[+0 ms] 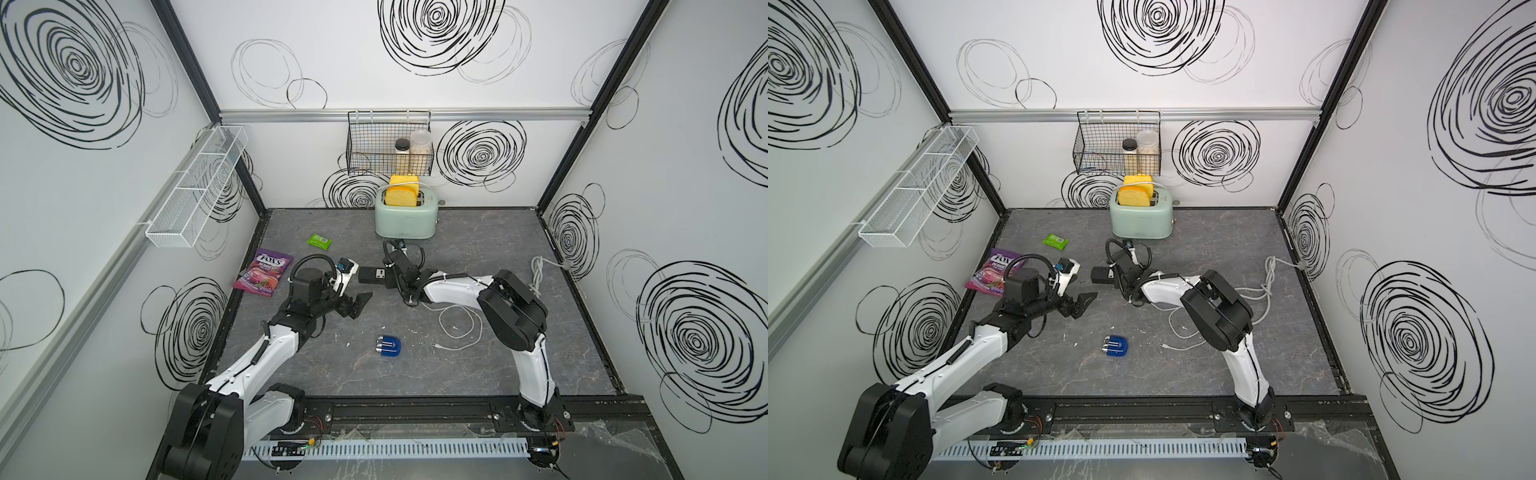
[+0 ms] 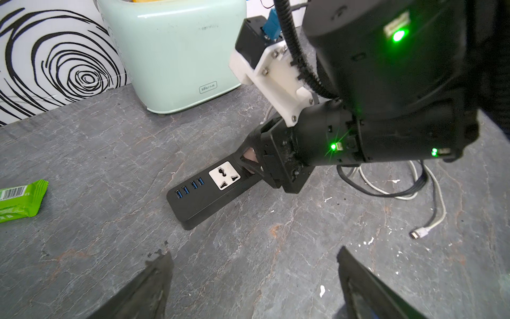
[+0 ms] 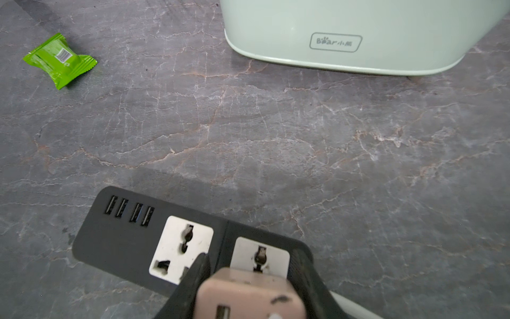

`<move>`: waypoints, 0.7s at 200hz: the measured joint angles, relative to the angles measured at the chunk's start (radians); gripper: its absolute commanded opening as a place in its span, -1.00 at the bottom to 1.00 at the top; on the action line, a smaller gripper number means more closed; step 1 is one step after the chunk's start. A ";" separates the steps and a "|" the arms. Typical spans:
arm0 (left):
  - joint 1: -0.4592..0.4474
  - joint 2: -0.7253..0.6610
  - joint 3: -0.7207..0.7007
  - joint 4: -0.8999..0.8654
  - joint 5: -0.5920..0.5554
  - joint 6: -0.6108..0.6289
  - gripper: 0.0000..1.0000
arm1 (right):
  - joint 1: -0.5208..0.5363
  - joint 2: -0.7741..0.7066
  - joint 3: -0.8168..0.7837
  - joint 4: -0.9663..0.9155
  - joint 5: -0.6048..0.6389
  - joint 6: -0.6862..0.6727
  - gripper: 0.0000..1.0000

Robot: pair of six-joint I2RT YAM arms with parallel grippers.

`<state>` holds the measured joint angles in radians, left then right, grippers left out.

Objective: Charge the electric shaver
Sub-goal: Insert the plug into the socket.

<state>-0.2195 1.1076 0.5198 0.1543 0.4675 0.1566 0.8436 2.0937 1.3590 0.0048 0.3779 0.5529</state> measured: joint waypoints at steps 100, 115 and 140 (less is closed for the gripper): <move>0.000 0.006 0.000 0.005 0.002 -0.008 0.94 | 0.003 -0.024 0.020 -0.074 -0.038 0.045 -0.04; 0.000 0.001 0.000 0.005 0.003 -0.008 0.93 | 0.002 -0.029 0.020 -0.092 -0.052 0.062 0.10; 0.000 -0.008 0.000 0.004 0.002 -0.009 0.93 | 0.002 -0.037 0.012 -0.109 -0.061 0.087 0.31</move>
<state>-0.2195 1.0992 0.5198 0.1585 0.4698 0.1474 0.8459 2.0563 1.3708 -0.1040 0.3168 0.6403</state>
